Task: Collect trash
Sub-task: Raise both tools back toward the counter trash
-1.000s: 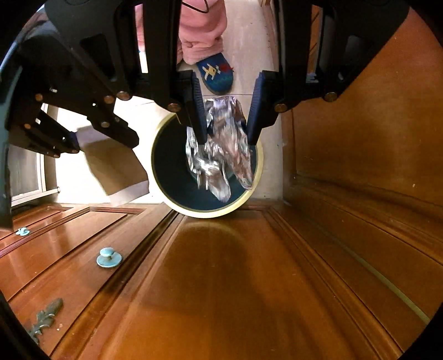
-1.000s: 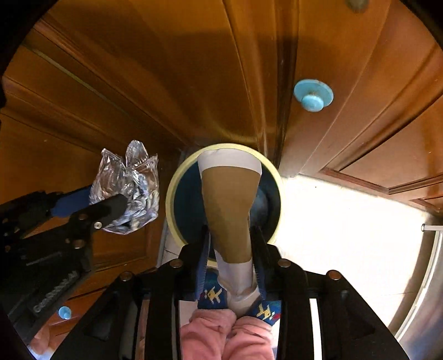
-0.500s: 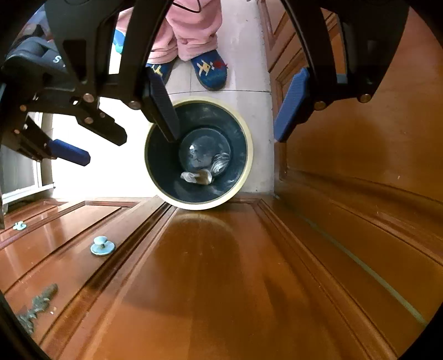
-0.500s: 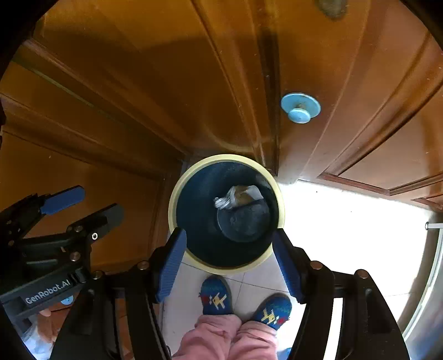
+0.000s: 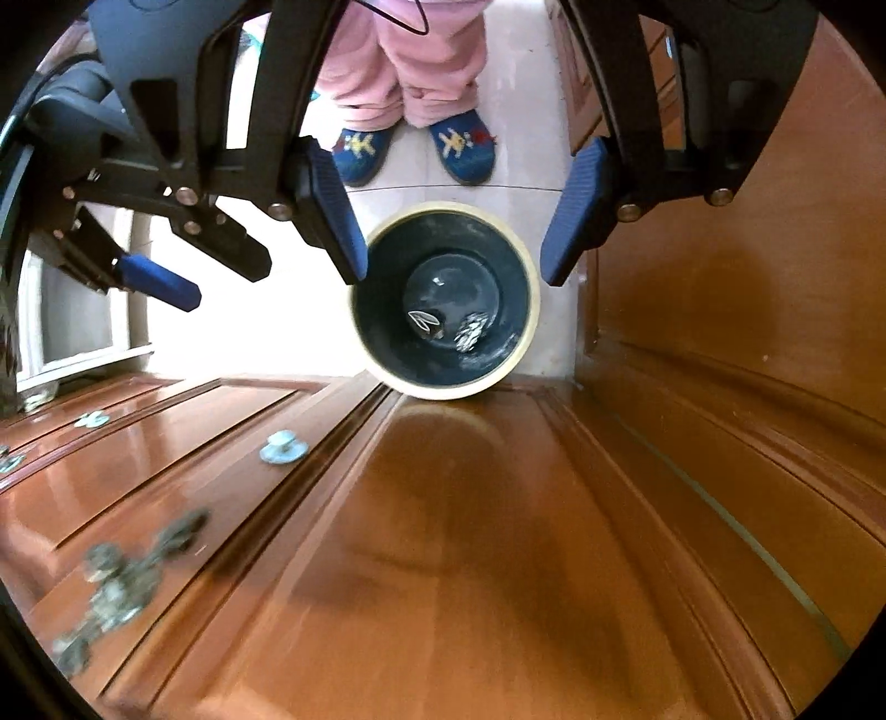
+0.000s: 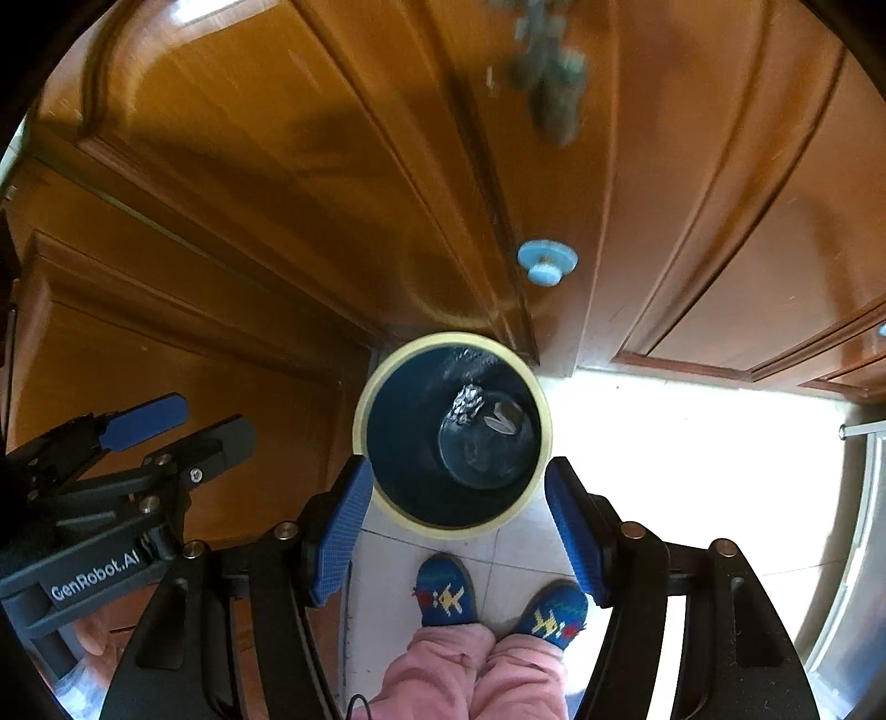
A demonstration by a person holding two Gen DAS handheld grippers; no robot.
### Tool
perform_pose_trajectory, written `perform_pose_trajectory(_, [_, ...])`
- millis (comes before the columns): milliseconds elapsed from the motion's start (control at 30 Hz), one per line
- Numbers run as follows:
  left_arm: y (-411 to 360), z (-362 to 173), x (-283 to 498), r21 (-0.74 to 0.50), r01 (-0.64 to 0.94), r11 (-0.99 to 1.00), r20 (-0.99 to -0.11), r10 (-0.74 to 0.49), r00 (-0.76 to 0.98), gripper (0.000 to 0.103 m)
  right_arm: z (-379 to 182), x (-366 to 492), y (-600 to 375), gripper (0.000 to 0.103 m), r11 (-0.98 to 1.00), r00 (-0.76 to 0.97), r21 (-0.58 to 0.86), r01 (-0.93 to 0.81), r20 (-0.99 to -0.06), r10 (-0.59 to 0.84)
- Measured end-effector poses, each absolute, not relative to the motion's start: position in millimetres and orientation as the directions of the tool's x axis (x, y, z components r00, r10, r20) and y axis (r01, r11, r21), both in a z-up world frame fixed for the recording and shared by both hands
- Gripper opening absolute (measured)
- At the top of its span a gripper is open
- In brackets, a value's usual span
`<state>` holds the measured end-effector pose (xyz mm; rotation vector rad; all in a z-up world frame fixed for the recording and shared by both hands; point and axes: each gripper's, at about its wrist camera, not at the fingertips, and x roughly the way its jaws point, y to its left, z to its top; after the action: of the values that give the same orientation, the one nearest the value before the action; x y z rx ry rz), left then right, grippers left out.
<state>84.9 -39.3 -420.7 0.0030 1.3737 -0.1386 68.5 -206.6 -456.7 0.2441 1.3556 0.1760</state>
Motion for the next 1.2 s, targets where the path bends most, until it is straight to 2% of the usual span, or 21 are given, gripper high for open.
perform_pose_trajectory(167, [-47.7,-361.8,85.3,-0.099,0.118,0.988,-0.962,-0.126,0.243,0.055,-396.5,60.7,-221.6,0.066,0.962,0.254,0.271,0.036,-0.933,0.254])
perform_pose_trajectory(400, [-56.9,-247.2,84.8,-0.101,0.165,0.981,-0.924,-0.154,0.35,0.055,-282.0,49.1,-236.9,0.066,0.968,0.376,0.252,0.007,-0.897,0.231])
perform_pose_trajectory(600, [-53.0,-154.2,84.6,-0.133,0.177,0.975,-0.867,-0.202,0.456,0.055,-174.6,41.6,-251.6,0.066,0.972,0.51,0.235,-0.013,-0.835,0.209])
perform_pose_trajectory(833, [-43.2,-57.7,87.9,-0.129,0.195,0.972,-0.797,-0.218,0.563,0.055,-77.5,33.8,-255.4,0.067,0.977,0.631,0.213,-0.026,-0.754,0.181])
perform_pose_trajectory(1033, [-22.0,-3.1,94.8,-0.142,0.231,0.963,-0.726,-0.26,0.637,0.055,-16.1,35.9,-244.6,0.068,0.98,0.697,0.2,-0.024,-0.699,0.16])
perform_pose_trajectory(1200, [-5.7,17.3,111.5,-0.092,0.249,0.964,-0.717,-0.237,0.655,0.056,18.8,40.5,-226.3,0.068,0.986,0.745,0.164,-0.019,-0.655,0.123])
